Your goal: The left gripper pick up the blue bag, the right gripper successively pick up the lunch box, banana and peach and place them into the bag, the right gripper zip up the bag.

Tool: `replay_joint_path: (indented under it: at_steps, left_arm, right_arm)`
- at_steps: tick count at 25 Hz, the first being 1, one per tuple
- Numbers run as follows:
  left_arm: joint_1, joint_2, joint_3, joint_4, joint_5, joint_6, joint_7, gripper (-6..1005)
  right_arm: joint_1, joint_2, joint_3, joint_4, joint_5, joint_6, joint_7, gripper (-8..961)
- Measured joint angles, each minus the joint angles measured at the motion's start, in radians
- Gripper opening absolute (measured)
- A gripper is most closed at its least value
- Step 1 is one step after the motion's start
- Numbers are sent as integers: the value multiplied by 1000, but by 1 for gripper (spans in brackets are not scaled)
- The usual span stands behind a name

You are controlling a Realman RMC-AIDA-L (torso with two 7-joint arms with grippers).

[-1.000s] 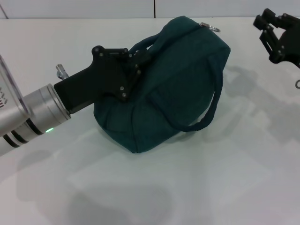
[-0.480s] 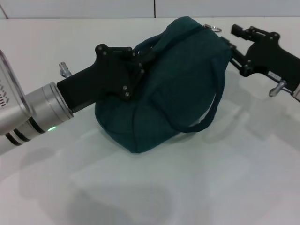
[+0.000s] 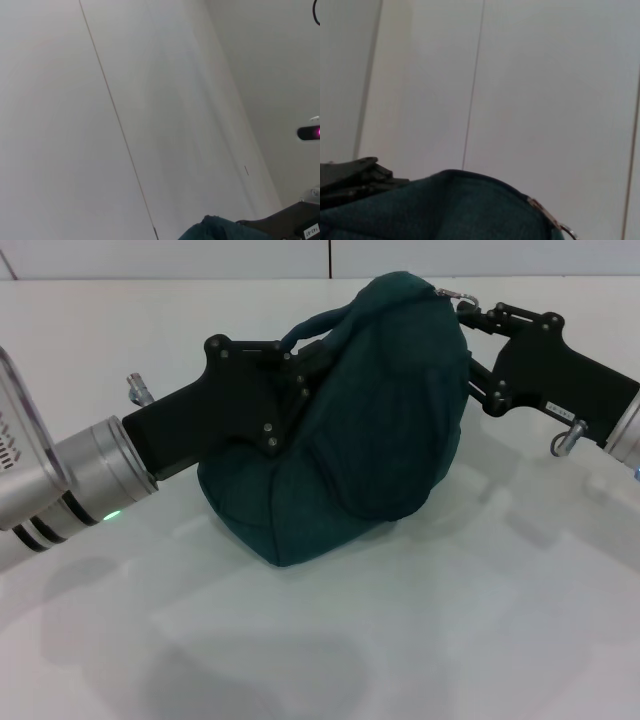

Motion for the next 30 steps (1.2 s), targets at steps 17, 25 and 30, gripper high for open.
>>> replay_joint_path:
  at_steps: [17, 25, 30]
  left_arm:
    - [4, -2, 0, 0, -11, 0, 10, 46]
    - [7, -2, -3, 0, -11, 0, 10, 48]
    - [8, -2, -4, 0, -11, 0, 10, 49]
  right_arm:
    - [-3, -2, 3, -40, 21, -5, -12, 378]
    - [-28, -8, 30, -40, 25, -5, -14, 378]
    - [-29, -10, 46, -37, 25, -5, -14, 379]
